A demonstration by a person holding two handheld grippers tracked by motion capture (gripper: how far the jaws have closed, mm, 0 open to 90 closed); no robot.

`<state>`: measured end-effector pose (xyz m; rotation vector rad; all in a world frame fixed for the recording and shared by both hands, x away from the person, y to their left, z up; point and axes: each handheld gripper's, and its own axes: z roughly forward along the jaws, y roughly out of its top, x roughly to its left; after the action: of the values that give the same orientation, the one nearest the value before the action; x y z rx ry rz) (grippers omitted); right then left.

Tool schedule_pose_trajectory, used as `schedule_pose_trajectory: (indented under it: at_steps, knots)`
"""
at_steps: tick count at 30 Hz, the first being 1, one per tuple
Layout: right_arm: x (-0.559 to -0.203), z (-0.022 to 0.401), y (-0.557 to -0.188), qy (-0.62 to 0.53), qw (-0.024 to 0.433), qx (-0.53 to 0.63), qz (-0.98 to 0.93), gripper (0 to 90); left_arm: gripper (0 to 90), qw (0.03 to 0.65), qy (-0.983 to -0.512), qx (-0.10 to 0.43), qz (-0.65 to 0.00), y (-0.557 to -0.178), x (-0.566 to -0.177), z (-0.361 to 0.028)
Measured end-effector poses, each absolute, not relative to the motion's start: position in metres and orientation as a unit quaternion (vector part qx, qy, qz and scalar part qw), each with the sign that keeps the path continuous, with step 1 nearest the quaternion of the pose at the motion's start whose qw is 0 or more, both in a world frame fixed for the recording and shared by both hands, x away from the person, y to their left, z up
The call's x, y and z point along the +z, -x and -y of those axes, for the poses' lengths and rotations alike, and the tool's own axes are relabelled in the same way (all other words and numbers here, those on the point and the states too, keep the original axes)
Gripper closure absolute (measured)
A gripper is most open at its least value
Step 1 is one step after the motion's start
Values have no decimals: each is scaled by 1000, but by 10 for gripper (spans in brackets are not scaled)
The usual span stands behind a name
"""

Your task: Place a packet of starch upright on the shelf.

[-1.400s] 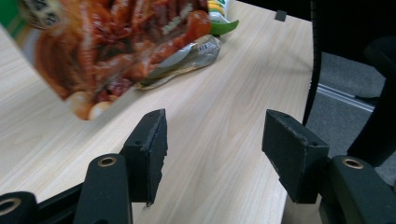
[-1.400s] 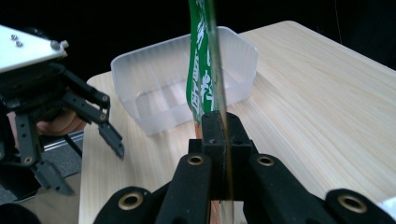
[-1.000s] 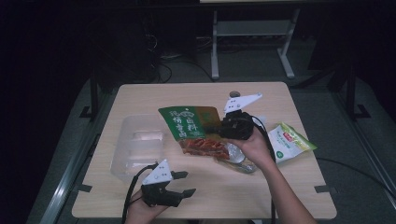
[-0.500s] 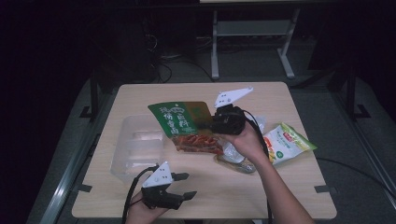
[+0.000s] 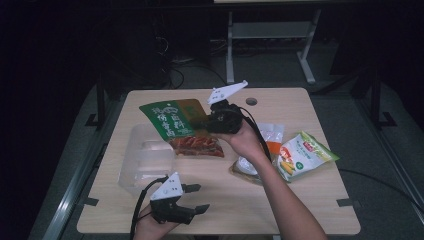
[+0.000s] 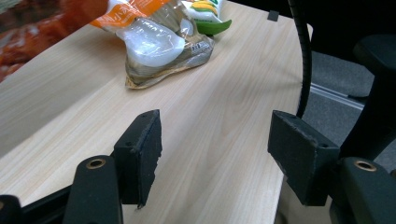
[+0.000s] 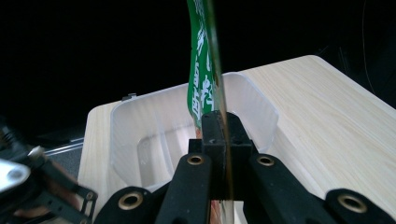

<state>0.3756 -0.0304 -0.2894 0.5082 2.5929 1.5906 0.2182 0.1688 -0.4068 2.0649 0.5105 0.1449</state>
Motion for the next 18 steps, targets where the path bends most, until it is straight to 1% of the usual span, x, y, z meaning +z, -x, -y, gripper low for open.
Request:
schedule_pose_trajectory:
  at_steps: [3,10,18]
  knots:
    - [-288,23,-378,-160,32,514,-842,898,342,481,-850,64,-206,-217,-407,-167]
    - [-281,-12,-391,-161,36,514,-842,898,340,482,-851,76,-194,-215,-406,-169]
    - [-277,-42,-407,-167,37,524,-834,898,331,489,-846,67,-201,-217,-406,-169]
